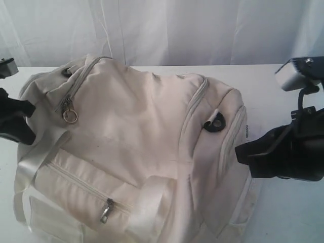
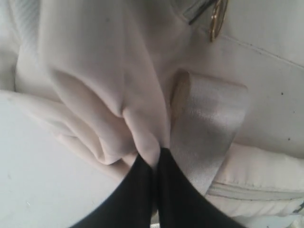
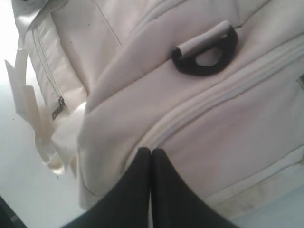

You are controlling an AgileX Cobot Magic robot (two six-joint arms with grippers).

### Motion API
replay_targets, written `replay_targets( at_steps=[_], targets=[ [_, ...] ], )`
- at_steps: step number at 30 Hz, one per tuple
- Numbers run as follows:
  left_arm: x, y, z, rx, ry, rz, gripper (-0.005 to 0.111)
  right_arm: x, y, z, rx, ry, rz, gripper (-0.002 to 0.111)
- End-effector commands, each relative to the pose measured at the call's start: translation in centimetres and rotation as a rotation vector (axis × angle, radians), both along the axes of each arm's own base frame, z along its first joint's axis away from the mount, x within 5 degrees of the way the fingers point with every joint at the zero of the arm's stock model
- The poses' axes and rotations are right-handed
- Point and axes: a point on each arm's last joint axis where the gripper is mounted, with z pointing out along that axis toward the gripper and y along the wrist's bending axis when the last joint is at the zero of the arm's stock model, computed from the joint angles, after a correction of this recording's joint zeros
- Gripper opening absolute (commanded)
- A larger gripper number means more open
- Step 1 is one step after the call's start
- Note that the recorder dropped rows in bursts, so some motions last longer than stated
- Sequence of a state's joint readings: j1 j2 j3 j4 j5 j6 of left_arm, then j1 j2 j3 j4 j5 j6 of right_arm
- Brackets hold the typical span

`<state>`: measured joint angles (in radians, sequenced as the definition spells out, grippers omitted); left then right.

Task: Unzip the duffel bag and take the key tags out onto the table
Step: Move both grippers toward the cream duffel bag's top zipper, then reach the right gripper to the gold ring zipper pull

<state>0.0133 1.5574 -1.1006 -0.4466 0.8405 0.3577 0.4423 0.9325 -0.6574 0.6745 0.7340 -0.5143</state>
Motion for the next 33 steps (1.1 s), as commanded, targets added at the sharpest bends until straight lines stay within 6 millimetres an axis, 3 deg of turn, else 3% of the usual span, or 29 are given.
replay_targets(
  at_steps=[1, 6, 10, 15, 22, 25, 30, 33],
  targets=[
    [-4.6, -0.9, 0.1, -0.105, -0.017, 0.023, 0.000, -0.1, 0.4, 0.4, 0.015, -0.060, 0.078, 0.000],
    [-7.1, -1.2, -0.4, -0.141, -0.047, 0.041, 0.000, 0.1, 1.8, 2.1, 0.167, -0.118, 0.163, 0.002],
    [-7.4, -1.9, -0.5, -0.238, -0.084, 0.051, 0.000, 2.0, 3.7, 3.2, 0.193, -0.081, 0.206, 0.003],
    [-7.0, -2.6, 0.2, -0.339, -0.163, 0.017, 0.000, 5.2, 9.0, 3.2, 0.166, -0.048, 0.335, 0.003],
    [-7.0, -2.6, 0.3, -0.344, -0.170, 0.021, 0.000, 8.3, 16.5, 0.2, 0.088, -0.083, 0.419, 0.004],
    [-7.0, -2.6, 0.3, -0.344, -0.170, 0.021, 0.000, 8.8, 18.8, -1.0, 0.063, -0.102, 0.484, 0.014],
    [-7.0, -2.6, 0.4, -0.343, -0.173, 0.021, 0.000, 9.4, 21.8, -3.0, 0.004, -0.223, 0.563, 0.046],
    [-7.1, -2.6, 0.6, -0.346, -0.186, 0.025, 0.000, 9.7, 22.9, -3.9, -0.045, -0.340, 0.565, 0.050]
  ],
)
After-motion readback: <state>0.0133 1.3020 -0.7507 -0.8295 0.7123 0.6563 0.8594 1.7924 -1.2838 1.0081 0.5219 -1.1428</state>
